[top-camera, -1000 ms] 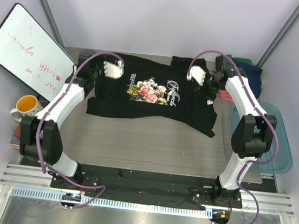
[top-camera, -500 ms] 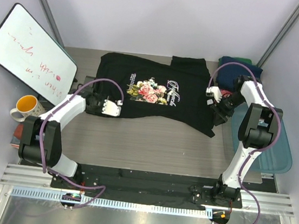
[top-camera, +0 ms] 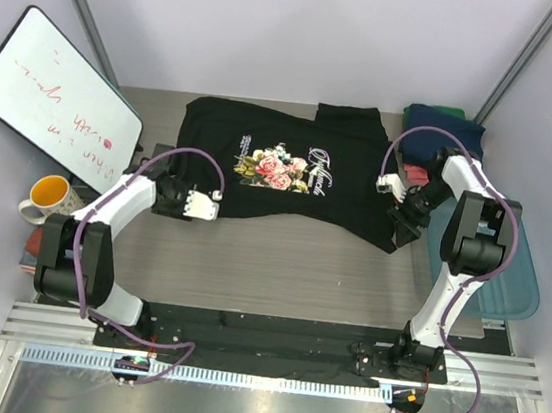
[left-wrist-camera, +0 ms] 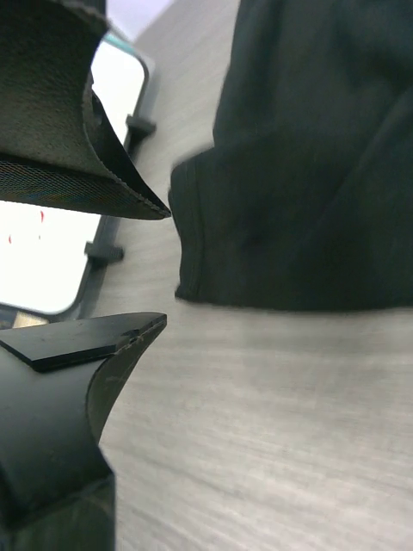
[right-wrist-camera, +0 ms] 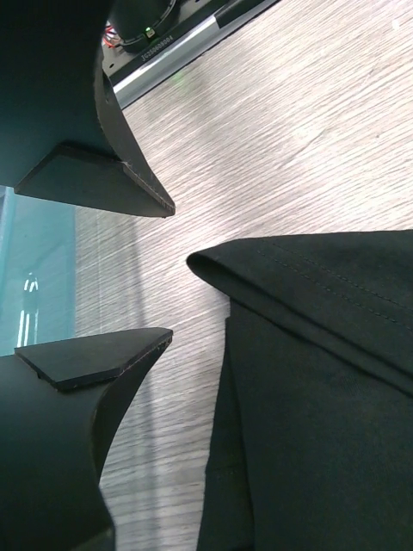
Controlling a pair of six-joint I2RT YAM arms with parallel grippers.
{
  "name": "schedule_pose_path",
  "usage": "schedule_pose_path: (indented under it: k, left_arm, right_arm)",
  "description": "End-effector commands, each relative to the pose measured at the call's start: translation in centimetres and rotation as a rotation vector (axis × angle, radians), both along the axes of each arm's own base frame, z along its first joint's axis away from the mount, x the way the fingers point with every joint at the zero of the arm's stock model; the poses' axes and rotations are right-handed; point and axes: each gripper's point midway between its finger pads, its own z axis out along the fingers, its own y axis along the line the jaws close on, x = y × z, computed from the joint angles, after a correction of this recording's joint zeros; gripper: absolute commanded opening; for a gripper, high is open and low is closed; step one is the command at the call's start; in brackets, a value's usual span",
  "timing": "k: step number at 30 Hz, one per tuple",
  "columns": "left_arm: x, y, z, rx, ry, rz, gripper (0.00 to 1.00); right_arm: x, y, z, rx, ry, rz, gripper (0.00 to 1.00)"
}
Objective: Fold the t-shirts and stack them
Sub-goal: Flatten out the tshirt
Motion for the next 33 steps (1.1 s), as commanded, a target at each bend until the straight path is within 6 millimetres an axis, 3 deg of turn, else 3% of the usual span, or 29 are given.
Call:
schedule_pose_path:
  k: [1,8,17,22,28,33]
  left_arm:
    - [-0.5,1.6,-1.1,0.047,-0.007,0.017,0.47]
    - [0.1,4.2,-3.7,0.101,-0.016,0.077,0.46]
    - [1.7,4.8,-6.4,0.099,0.018,0.123,0.42]
    - [1.7,4.5,-6.1,0.080,0.040,0.128,0.41]
    - [-0.5,3.4,-4.6,0.023,0.128,0.091,0.45]
    - [-0.5,3.1,-4.2,0.011,0.123,0.079,0.45]
  right_arm:
    - [-1.8,-0.1,3.1,0.002,0.007,0.019,0.60]
    - [-1.1,0.2,3.6,0.016,-0.011,0.000,0.60]
    - [-1.1,0.3,4.1,0.021,-0.020,-0.005,0.60]
    - [-1.2,0.1,4.1,0.010,-0.019,-0.003,0.60]
    - [-1.0,-0.2,4.2,-0.007,-0.026,0.007,0.60]
    - [-0.5,-0.2,4.3,-0.004,-0.030,0.002,0.60]
